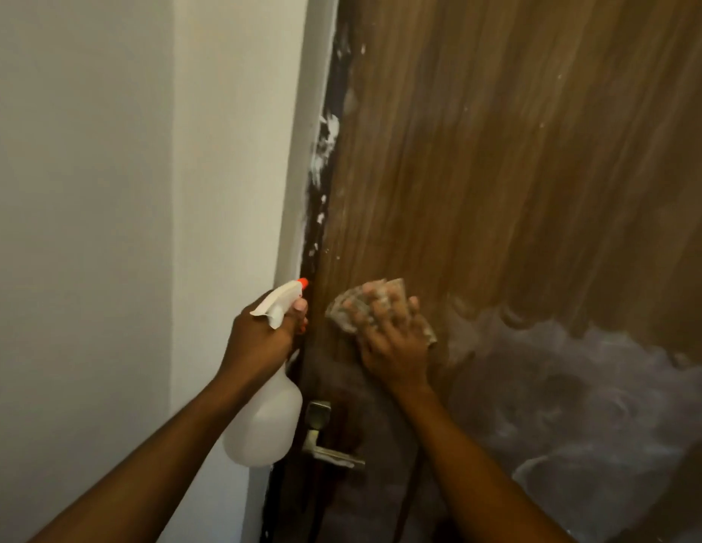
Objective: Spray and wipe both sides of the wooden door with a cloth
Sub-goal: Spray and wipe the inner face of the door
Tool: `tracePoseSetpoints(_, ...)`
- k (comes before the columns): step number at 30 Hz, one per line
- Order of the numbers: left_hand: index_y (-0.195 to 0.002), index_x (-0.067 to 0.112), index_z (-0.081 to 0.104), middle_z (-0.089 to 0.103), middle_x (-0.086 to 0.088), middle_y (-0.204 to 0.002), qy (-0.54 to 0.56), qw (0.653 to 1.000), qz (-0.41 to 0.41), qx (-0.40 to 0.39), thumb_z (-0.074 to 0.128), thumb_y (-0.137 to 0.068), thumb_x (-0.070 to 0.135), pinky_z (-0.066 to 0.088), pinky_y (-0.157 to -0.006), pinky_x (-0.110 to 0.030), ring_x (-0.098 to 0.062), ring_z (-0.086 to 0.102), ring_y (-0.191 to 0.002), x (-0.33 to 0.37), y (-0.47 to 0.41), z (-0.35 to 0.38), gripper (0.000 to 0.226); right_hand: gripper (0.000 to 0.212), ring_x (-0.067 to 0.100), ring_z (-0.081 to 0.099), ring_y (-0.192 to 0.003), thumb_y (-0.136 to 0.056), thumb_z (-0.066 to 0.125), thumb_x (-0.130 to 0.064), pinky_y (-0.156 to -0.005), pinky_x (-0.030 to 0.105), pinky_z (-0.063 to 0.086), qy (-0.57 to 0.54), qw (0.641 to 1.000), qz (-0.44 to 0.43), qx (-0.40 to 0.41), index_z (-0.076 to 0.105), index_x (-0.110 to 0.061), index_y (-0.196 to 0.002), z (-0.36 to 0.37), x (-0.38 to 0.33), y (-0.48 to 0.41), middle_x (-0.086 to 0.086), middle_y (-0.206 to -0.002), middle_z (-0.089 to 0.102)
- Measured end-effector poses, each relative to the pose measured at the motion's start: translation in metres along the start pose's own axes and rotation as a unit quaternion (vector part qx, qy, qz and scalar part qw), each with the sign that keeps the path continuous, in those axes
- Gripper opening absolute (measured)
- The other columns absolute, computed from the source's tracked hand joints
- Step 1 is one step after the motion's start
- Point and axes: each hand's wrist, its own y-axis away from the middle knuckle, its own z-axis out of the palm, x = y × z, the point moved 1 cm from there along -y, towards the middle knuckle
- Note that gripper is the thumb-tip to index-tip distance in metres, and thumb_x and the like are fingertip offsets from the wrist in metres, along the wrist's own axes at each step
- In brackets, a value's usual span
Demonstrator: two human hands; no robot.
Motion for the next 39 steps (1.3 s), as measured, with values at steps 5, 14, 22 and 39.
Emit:
tracePoseSetpoints(5,-0.122,0.01,0.057,0.065,-0.007,-0.111,-0.013,1.0,0.008,0.004,0.059,-0.075,0.05,0.054,-0.089,-0.037,-0.025,0.064,-0.098,-0.001,-0.002,0.0,0.061,0.054,0.039,0.022,-0.148,-0.097,0.051,-0.035,-0.119,0.058,0.015,0.039,0.983,0.17,0.062,0.042,-0.029,-0.15,-0.016,-0.003,-0.075,0.006,-0.16,0.029)
tracePoseSetpoints(14,-0.116,0.027,0.057,0.067,-0.004,-0.11,0.045,0.998,0.016,0.033,0.06,-0.077,0.059,0.055,-0.087,-0.041,-0.023,0.065,-0.099,-0.01,-0.006,0.01,0.051,0.051,0.038,0.023,-0.147,-0.094,0.059,-0.021,-0.121,0.057,0.01,-0.018,0.996,0.016,0.089,0.051,-0.025,-0.144,0.003,-0.027,-0.139,0.009,-0.153,0.043)
tracePoseSetpoints(22,-0.125,0.011,0.055,0.063,-0.013,-0.117,0.031,0.999,-0.007,-0.012,0.059,-0.084,0.036,0.049,-0.097,-0.047,-0.032,0.061,-0.107,-0.03,0.016,0.027,0.048,0.049,0.034,0.02,-0.148,-0.097,0.057,-0.041,-0.118,0.057,0.021,-0.014,0.999,-0.026,-0.043,0.049,-0.031,-0.144,0.001,-0.013,0.053,0.007,-0.15,0.047)
tracePoseSetpoints(39,-0.127,0.007,0.053,0.058,-0.004,-0.116,0.051,0.997,0.029,-0.053,0.057,-0.092,0.018,0.04,-0.068,-0.003,-0.012,0.054,-0.102,-0.027,0.07,0.133,0.036,0.053,0.037,0.03,-0.145,-0.095,0.06,-0.03,-0.116,0.061,0.021,0.046,0.978,0.203,0.021,0.046,-0.029,-0.146,-0.062,0.124,0.111,0.01,-0.155,0.038)
